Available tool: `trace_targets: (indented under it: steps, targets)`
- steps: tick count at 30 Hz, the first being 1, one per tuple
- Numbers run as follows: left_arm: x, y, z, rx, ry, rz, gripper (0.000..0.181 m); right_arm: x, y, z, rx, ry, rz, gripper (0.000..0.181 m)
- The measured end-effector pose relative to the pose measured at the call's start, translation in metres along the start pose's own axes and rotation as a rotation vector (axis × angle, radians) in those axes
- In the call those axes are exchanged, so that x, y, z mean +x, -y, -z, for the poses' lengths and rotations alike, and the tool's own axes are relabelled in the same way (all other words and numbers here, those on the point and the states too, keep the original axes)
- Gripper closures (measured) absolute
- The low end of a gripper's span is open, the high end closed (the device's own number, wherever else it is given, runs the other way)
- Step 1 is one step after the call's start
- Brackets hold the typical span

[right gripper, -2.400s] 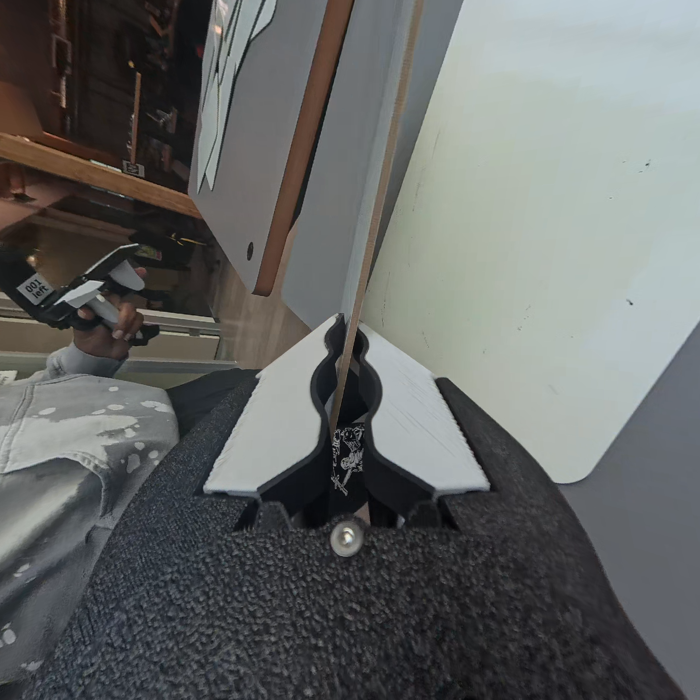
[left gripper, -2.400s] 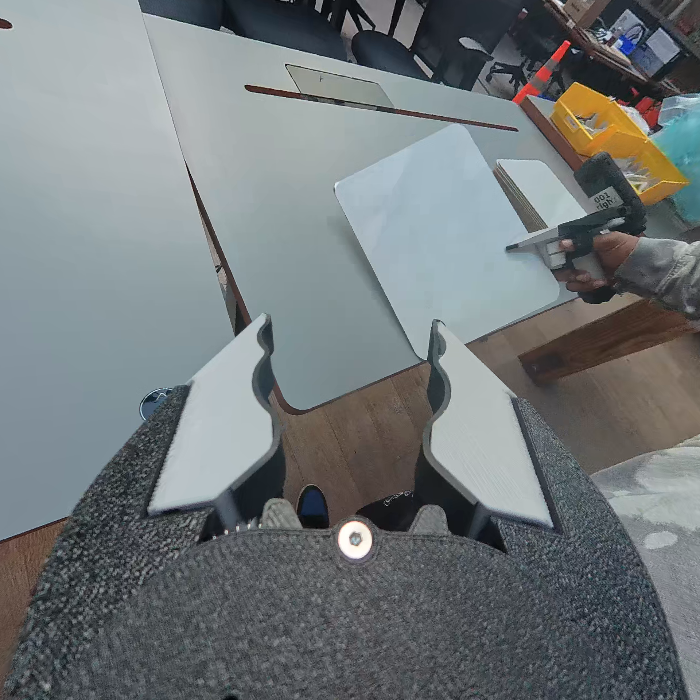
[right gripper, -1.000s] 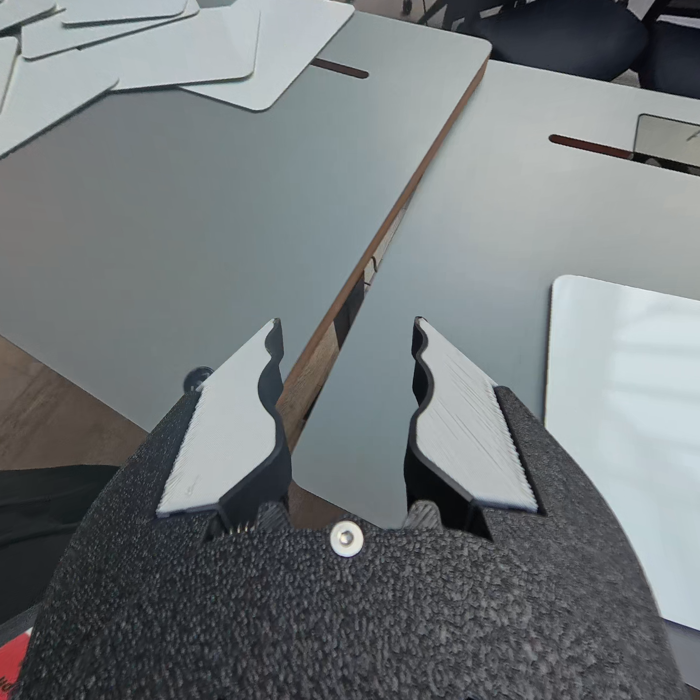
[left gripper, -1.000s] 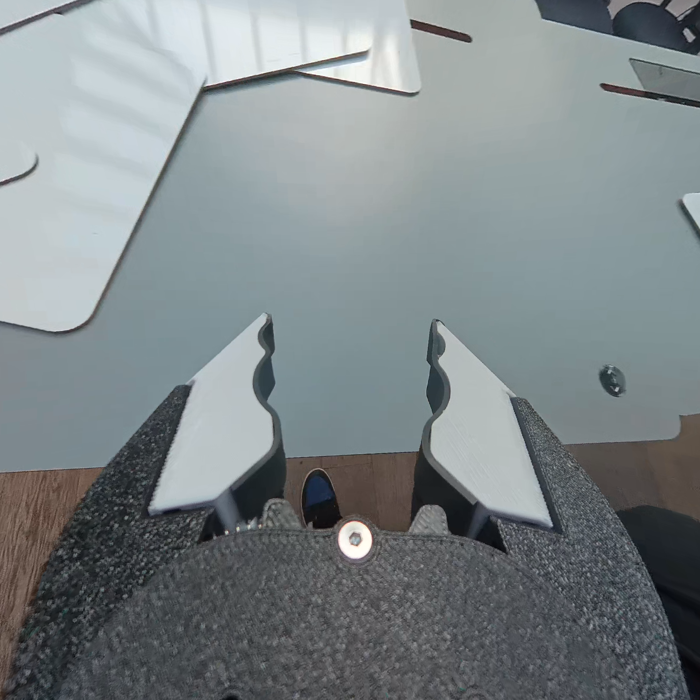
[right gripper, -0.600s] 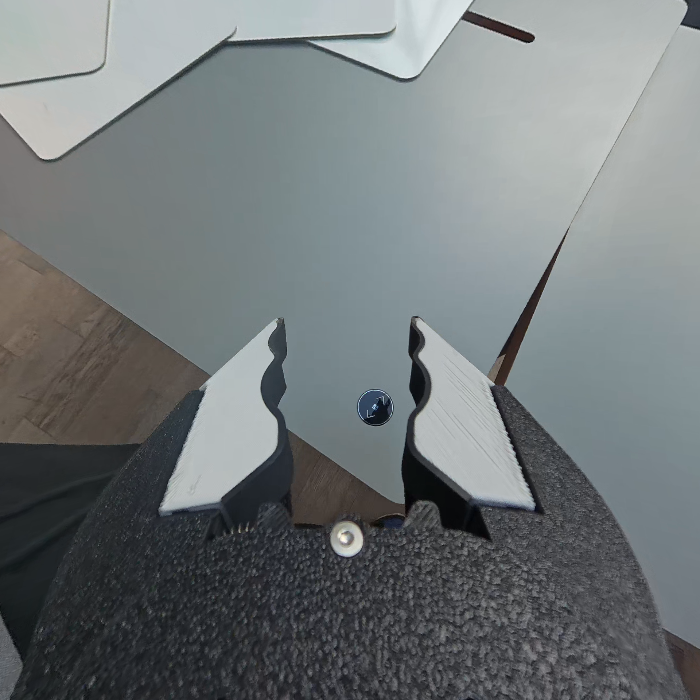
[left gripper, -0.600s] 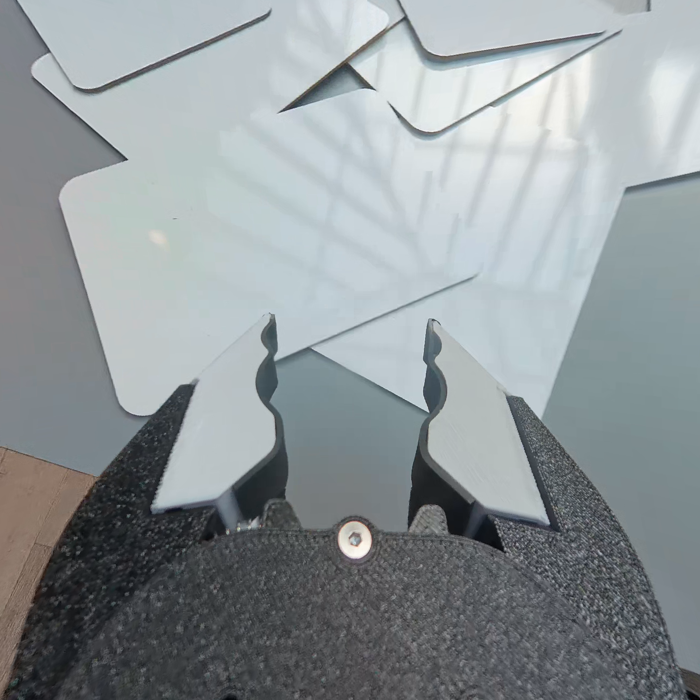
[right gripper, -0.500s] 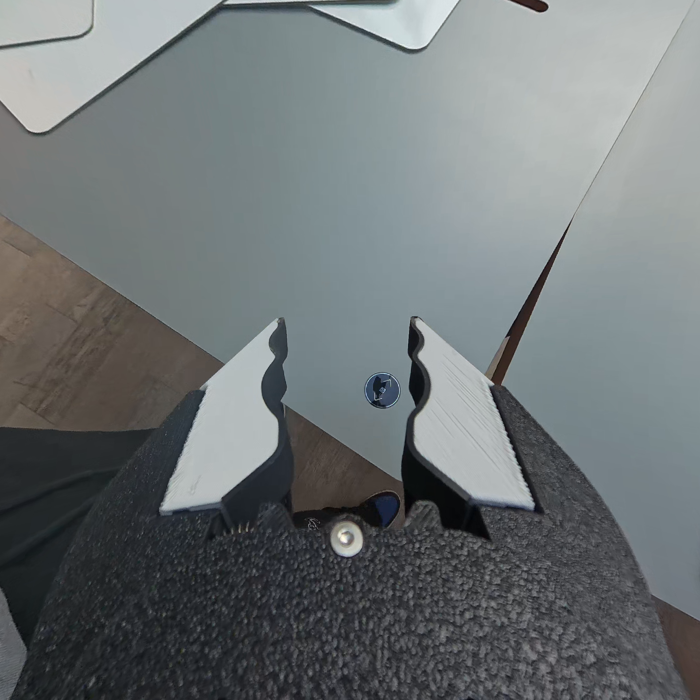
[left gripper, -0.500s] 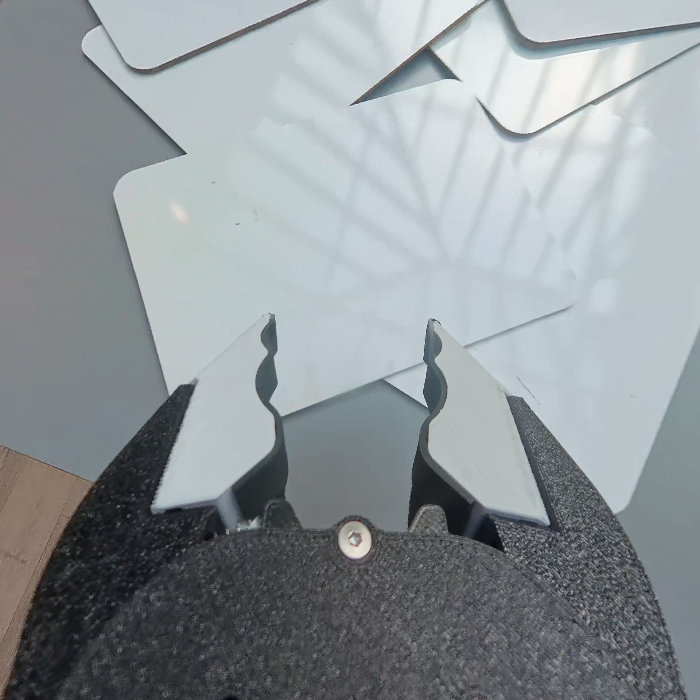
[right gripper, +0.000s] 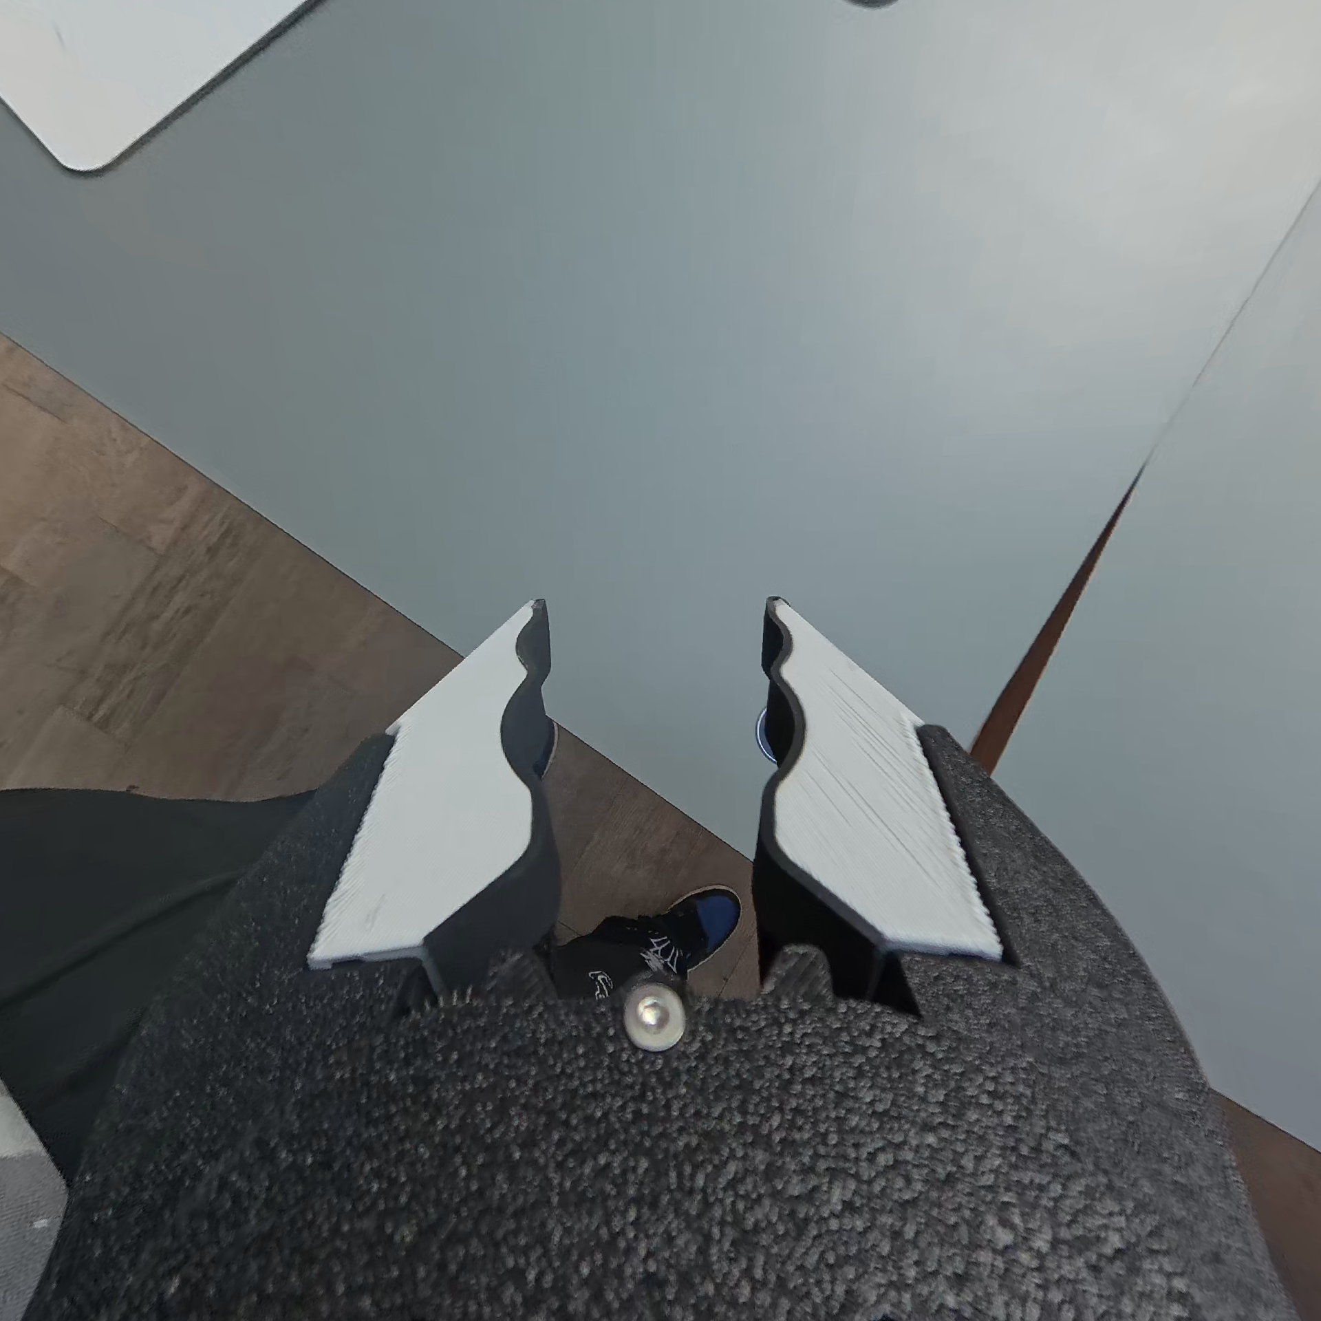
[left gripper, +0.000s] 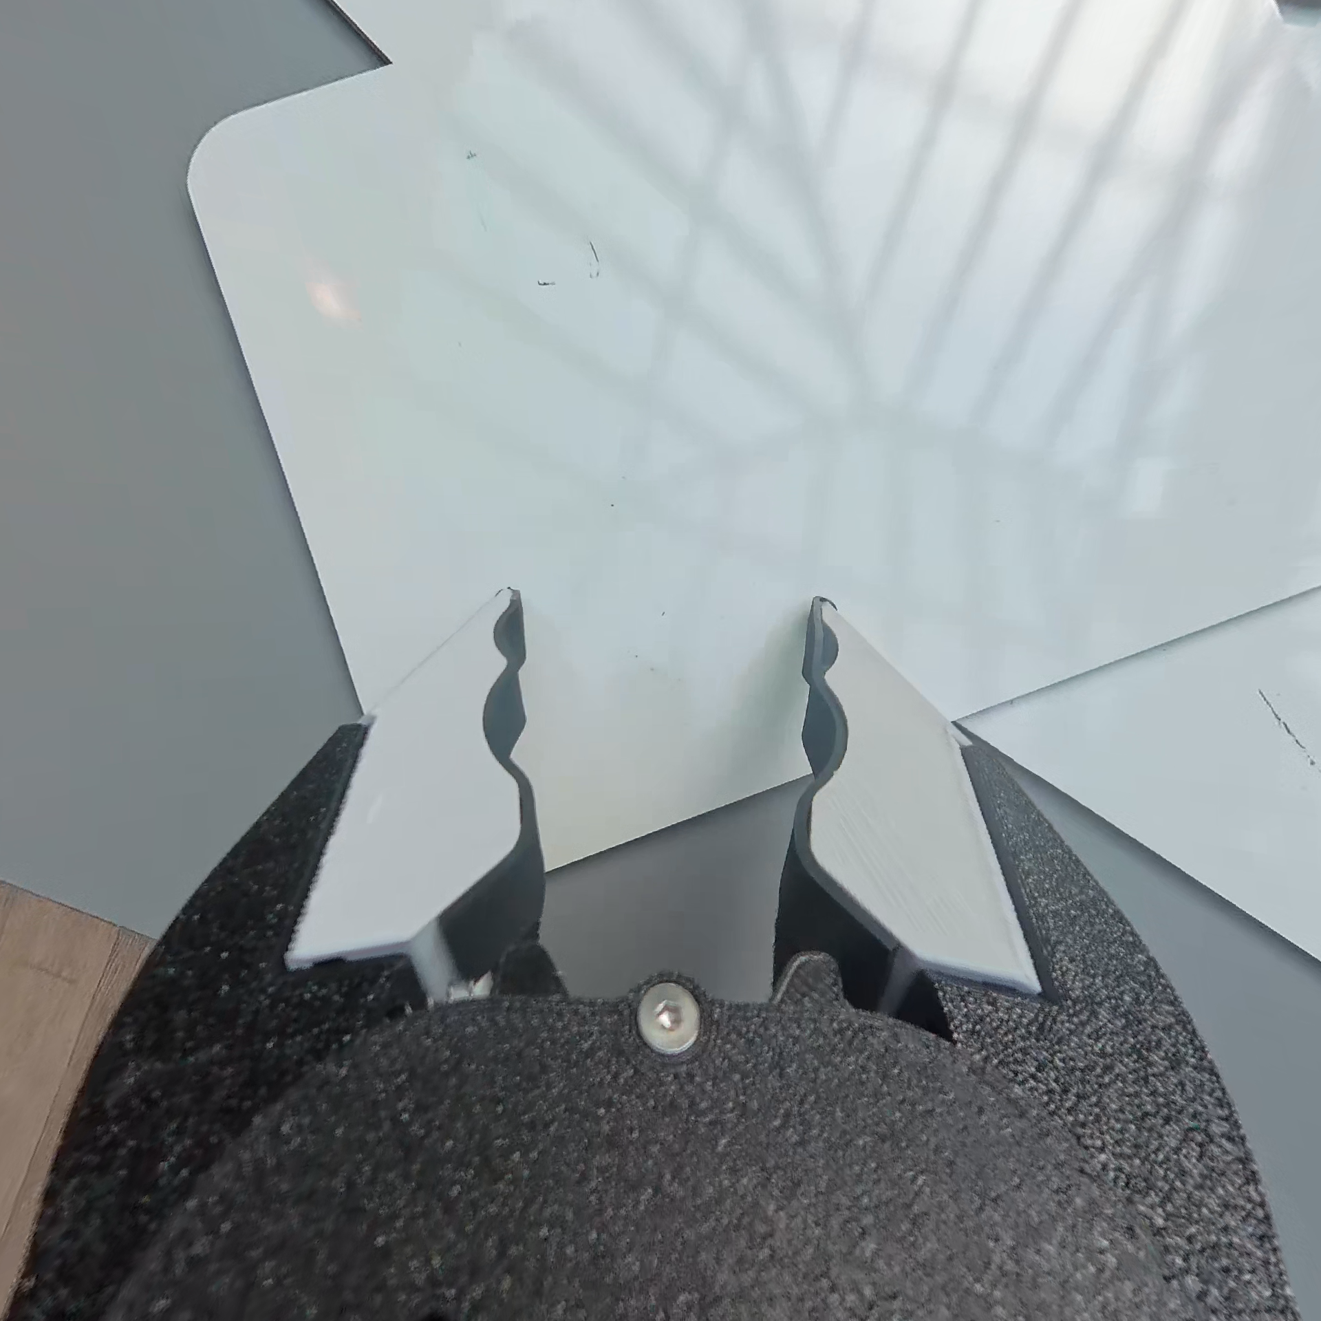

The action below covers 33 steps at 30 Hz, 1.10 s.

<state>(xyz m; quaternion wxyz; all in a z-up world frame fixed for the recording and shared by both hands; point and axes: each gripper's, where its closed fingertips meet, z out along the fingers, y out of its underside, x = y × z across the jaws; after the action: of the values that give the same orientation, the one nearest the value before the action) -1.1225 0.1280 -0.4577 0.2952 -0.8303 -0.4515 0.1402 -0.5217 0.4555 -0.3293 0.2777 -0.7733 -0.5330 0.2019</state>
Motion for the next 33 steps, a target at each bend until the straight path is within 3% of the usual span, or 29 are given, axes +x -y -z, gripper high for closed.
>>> trace_targets:
  steps: [7,9,11,14,16,18,19,21,25,29,33]
  targets:
    - [0.03,-0.04,0.03,-0.106,-0.047,-0.049,0.111,-0.05,0.03,-0.037,0.031,0.137,0.066,0.122]
    - [0.047,-0.055,0.048,-0.129,-0.128,-0.023,0.115,-0.065,0.039,-0.047,0.039,0.175,0.077,0.123]
    - [0.05,-0.059,0.069,-0.074,-0.191,0.091,0.115,-0.077,0.046,-0.053,0.044,0.207,0.092,0.123]
    - [0.018,-0.069,0.089,-0.001,-0.171,0.313,0.106,-0.089,0.051,-0.058,0.043,0.241,0.109,0.124]
    - [0.005,-0.095,0.085,-0.057,-0.198,0.49,0.089,-0.093,0.051,-0.061,0.036,0.255,0.109,0.125]
    - [0.012,-0.121,0.077,-0.125,-0.282,0.619,0.08,-0.097,0.051,-0.064,0.031,0.265,0.101,0.125]
    - [0.02,-0.13,0.074,-0.144,-0.32,0.642,0.083,-0.1,0.051,-0.065,0.027,0.271,0.098,0.125]
    - [0.042,-0.139,0.073,-0.144,-0.422,0.648,0.107,-0.104,0.052,-0.067,0.021,0.28,0.103,0.126]
    - [0.065,-0.138,0.088,-0.052,-0.631,0.827,0.151,-0.115,0.053,-0.068,0.016,0.304,0.122,0.127]
    - [0.077,-0.159,0.113,-0.036,-0.694,0.886,0.16,-0.132,0.057,-0.069,0.028,0.348,0.126,0.13]
    - [0.099,-0.178,0.157,0.007,-0.798,1.003,0.172,-0.163,0.058,-0.07,0.036,0.435,0.142,0.138]
